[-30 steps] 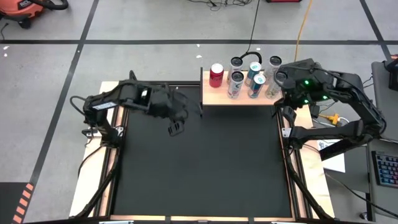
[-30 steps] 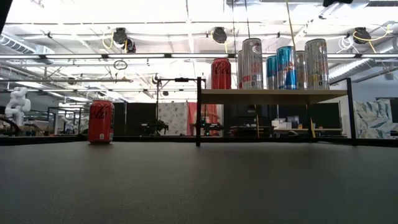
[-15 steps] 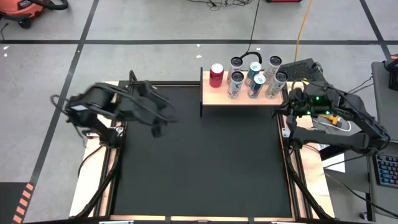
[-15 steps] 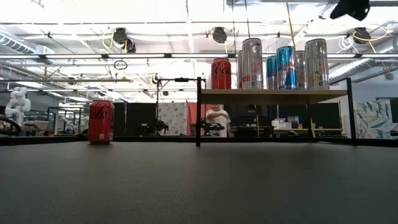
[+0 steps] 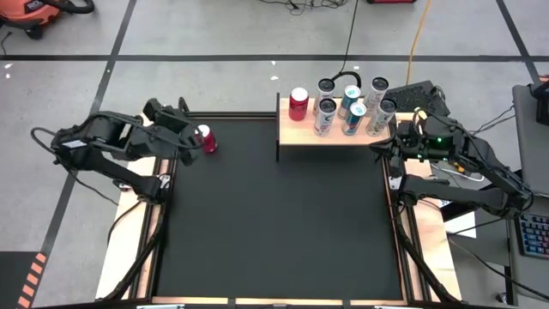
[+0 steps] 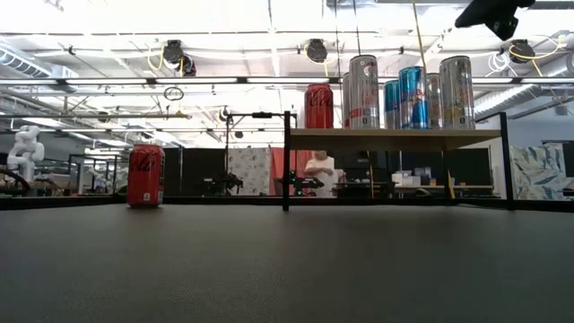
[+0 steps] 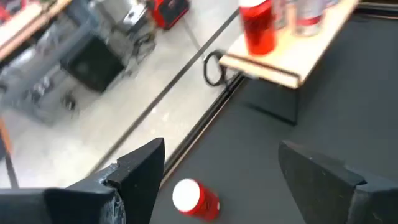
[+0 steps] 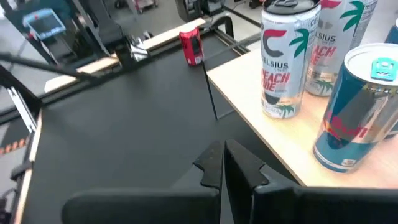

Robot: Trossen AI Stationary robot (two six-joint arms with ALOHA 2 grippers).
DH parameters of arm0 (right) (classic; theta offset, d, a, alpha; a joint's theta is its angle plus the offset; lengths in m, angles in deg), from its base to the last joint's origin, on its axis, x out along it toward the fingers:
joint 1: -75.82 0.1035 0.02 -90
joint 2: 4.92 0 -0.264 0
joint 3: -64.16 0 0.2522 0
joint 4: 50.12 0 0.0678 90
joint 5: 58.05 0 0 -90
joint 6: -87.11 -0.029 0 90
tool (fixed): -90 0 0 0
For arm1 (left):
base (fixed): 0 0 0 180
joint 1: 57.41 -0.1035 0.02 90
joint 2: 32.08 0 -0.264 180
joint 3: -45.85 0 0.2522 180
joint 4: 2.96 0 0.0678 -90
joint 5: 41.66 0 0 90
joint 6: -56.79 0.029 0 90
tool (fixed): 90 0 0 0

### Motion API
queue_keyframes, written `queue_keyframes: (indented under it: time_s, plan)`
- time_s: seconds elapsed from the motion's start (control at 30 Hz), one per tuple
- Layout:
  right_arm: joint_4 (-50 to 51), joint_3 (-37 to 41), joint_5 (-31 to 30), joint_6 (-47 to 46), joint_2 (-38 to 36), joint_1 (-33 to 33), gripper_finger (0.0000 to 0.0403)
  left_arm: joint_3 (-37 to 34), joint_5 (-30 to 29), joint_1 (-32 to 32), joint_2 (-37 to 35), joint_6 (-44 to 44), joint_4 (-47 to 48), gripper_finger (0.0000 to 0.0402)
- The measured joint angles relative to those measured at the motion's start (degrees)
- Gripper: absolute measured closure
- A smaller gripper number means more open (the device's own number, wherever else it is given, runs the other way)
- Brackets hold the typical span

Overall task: Place canned beverage on shelf
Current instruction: Put the red soda can on the shelf aligned with the other red soda can

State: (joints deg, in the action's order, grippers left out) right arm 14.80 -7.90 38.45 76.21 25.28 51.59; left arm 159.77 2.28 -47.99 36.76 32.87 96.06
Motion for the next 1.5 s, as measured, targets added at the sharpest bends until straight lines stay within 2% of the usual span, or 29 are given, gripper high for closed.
queue_keyframes:
  time_s: [0.23,0.37,0.53,0.73,0.9,1.07,1.3,1.5]
  plan:
    - [-0.06,0.02,-0.28,-4.40,0.06,0.00,0.0403,-10.39,-3.95,-4.46,-1.69,-13.28,4.45,0.0091]
    - [0.04,0.02,-0.33,-6.62,0.26,0.00,0.0403,-15.14,-2.18,-6.00,-1.78,-14.68,2.77,0.0091]
    - [0.63,0.02,-0.40,-5.91,0.21,-0.02,0.0403,-18.20,-4.16,-7.45,-1.16,-16.06,-4.68,0.0091]
    - [1.00,0.02,-0.44,-6.82,0.24,-0.02,0.0403,-21.42,0.96,-11.57,-1.09,-11.49,-8.29,0.0091]
    - [0.97,0.02,-0.44,-6.84,0.26,-0.02,0.0403,-23.76,1.77,-20.89,-1.14,-11.70,-5.75,0.0091]
    - [0.98,0.02,-0.44,-6.84,0.24,-0.02,0.0403,-24.68,6.15,-28.40,-1.15,-7.48,-8.38,0.0091]
    - [0.98,0.02,-0.46,-6.84,0.26,-0.02,0.0403,-24.70,15.39,-33.94,-0.85,2.56,-18.29,0.0091]
    - [0.97,0.02,-0.46,-6.84,0.26,-0.02,0.0403,-24.71,16.99,-39.51,1.72,3.30,-17.48,0.0091]
